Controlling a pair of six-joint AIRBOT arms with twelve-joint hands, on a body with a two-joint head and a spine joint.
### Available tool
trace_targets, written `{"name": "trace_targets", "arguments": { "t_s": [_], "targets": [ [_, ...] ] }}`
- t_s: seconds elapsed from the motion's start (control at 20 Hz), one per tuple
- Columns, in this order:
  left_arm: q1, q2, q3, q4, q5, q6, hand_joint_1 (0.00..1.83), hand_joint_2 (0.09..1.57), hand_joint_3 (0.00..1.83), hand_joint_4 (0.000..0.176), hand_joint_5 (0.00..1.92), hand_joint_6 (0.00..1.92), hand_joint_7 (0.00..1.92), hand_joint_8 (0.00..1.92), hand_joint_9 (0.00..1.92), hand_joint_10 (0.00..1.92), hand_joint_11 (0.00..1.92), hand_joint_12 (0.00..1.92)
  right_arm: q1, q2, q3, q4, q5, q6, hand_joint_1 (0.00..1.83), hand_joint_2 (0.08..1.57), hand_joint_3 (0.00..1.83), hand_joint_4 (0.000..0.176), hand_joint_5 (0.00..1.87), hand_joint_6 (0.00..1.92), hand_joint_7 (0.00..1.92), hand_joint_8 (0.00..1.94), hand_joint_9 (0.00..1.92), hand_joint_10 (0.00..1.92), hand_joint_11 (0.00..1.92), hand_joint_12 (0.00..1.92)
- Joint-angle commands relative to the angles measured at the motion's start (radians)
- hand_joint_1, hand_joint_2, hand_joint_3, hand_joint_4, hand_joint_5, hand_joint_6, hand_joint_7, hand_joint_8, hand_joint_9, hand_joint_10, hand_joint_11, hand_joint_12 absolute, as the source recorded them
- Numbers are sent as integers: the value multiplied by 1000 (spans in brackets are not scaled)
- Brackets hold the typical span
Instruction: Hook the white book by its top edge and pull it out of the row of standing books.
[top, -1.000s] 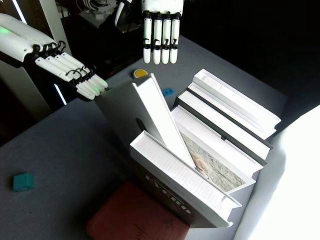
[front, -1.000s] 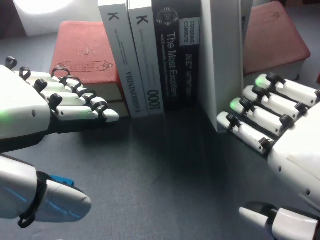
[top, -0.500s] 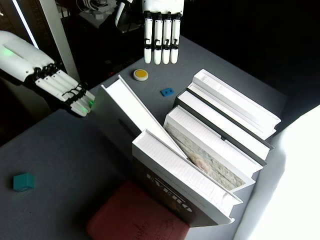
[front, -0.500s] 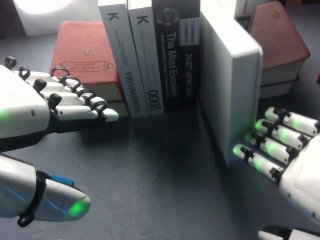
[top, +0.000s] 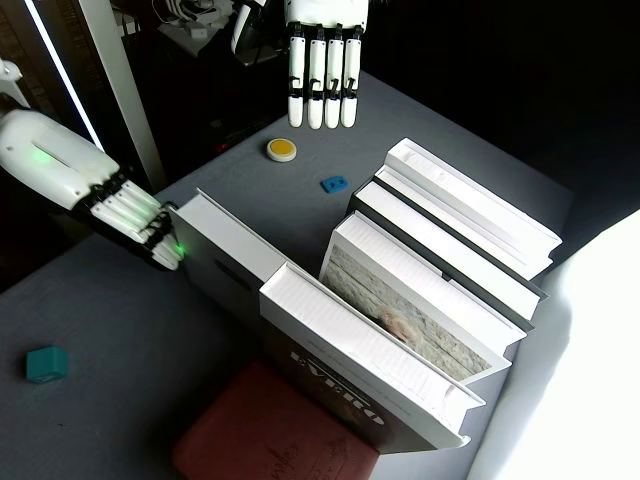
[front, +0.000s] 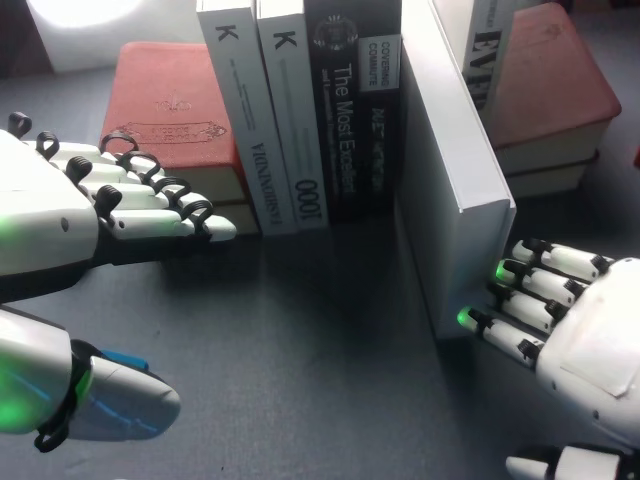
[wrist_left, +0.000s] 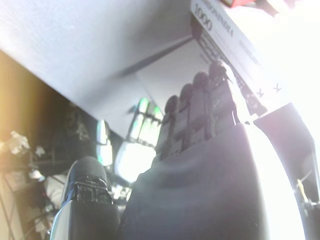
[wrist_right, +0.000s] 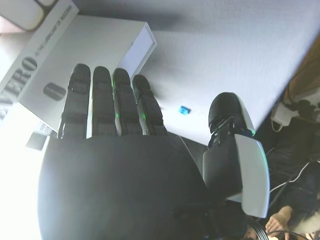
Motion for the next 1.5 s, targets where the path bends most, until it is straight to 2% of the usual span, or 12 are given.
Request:
{"name": "trace_targets", "arguments": {
  "t_s": [0.0,0.05,0.15,0.2,0.25,0.4,0.45,0.5,0.75,1.05,1.25,1.45],
  "targets": [
    [-7,1,0,8,85,1,0,1124,0,0,0,0,0,0,0,0,3,1,5,-4,14,-71,51,4,0,1211,1,0,65,7,56,4,41,6,0,188],
    [-7,1,0,8,85,1,0,1119,0,0,0,0,0,0,0,0,0,0,5,-10,23,-71,44,7,0,1208,0,0,39,5,31,3,18,5,0,113],
    [-7,1,0,8,85,1,0,1121,0,0,0,0,0,0,0,0,0,0,9,-23,40,-71,27,17,0,1209,0,0,61,9,65,6,48,13,0,182],
    [-7,1,0,8,85,1,0,1123,0,0,0,0,0,0,0,0,10,4,12,-28,46,-71,18,22,0,1211,1,0,17,6,19,4,9,2,0,36],
    [-7,1,0,8,85,1,0,1124,0,0,0,0,0,0,0,0,8,4,15,-32,53,-71,13,28,0,1212,1,0,31,14,31,12,16,6,18,16],
    [-8,1,1,8,85,1,0,1123,0,0,0,0,0,0,0,0,0,0,25,-40,69,-71,1,41,0,1212,1,0,57,20,55,15,38,13,31,22],
    [-7,1,1,8,85,1,0,1120,0,0,0,0,0,0,0,0,0,0,26,-39,65,-71,1,41,0,1211,0,0,66,13,66,5,50,3,5,122],
    [-7,1,1,8,85,1,0,1119,0,0,0,0,0,0,0,0,0,0,26,-39,57,-71,6,38,0,1210,0,0,48,3,46,2,28,2,0,86],
    [-7,1,3,8,85,1,0,1120,0,0,0,0,0,0,0,0,0,0,39,-3,-68,-71,81,23,0,1216,1,0,40,6,35,5,18,4,0,22],
    [-7,1,7,8,85,1,0,1118,0,0,0,0,0,0,0,0,0,0,164,38,-237,-71,188,-9,0,1218,2,0,35,7,51,10,27,9,1,0],
    [-7,1,16,8,85,1,0,1108,0,0,0,0,0,0,0,0,0,0,236,40,-258,-72,195,-2,0,1206,0,0,47,10,58,9,33,9,8,4],
    [-7,1,17,8,85,1,0,1117,0,0,0,0,0,0,0,0,0,0,288,45,-219,-192,103,163,0,1211,0,0,35,8,38,5,15,6,0,0]
  ]
}}
